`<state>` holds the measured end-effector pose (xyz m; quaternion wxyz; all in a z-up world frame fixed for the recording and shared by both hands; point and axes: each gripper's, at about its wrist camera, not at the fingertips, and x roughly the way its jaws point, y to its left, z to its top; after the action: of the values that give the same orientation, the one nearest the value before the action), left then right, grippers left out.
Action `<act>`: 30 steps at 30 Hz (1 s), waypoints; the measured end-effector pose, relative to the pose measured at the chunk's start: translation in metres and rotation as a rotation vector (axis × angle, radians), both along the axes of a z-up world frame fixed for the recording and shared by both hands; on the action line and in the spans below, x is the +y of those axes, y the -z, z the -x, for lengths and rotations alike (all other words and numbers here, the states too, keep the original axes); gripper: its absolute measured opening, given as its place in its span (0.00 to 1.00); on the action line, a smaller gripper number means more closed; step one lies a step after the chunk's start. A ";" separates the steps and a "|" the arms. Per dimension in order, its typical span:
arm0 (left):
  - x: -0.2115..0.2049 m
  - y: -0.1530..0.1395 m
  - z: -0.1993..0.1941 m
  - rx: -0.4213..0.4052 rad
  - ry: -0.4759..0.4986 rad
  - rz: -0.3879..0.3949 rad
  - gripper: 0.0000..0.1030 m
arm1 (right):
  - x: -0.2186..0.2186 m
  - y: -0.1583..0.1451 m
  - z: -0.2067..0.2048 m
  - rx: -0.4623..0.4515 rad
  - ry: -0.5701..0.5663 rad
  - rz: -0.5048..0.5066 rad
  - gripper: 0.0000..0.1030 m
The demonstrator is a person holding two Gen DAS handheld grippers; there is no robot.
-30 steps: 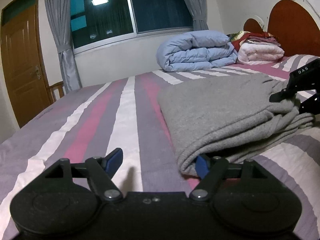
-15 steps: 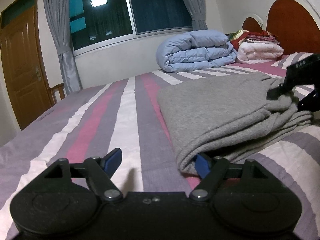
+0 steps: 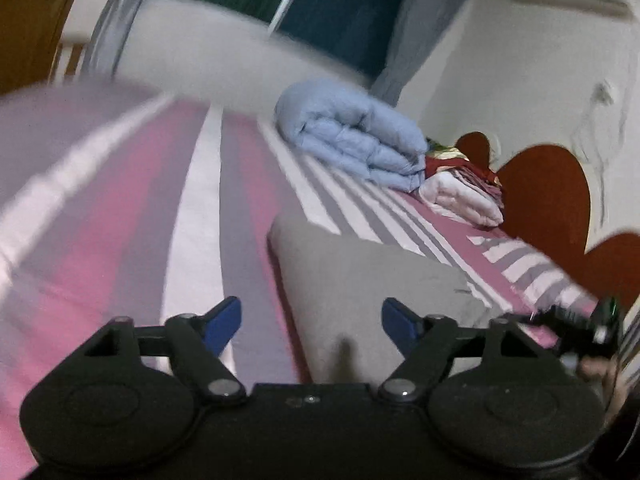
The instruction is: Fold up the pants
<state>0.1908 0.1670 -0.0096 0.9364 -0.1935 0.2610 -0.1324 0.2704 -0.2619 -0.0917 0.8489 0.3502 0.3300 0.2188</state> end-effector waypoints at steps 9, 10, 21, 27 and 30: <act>0.008 0.034 -0.012 0.053 -0.049 0.033 0.63 | 0.007 -0.014 -0.002 -0.001 -0.027 -0.005 0.64; 0.009 0.035 -0.008 0.046 -0.061 0.038 0.63 | 0.004 -0.008 0.002 0.029 -0.012 -0.040 0.64; 0.034 0.043 0.030 -0.016 -0.238 0.095 0.67 | 0.017 0.005 0.011 0.049 0.036 -0.119 0.30; 0.030 0.037 0.031 -0.033 -0.211 0.053 0.68 | 0.005 0.017 0.033 0.084 0.083 -0.128 0.33; 0.030 0.027 0.022 -0.041 -0.164 0.044 0.69 | -0.004 0.002 0.039 0.031 0.103 -0.065 0.52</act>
<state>0.1688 0.1967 -0.0369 0.9448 -0.2319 0.2220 -0.0652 0.2310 -0.2654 -0.0939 0.8420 0.3974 0.3173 0.1801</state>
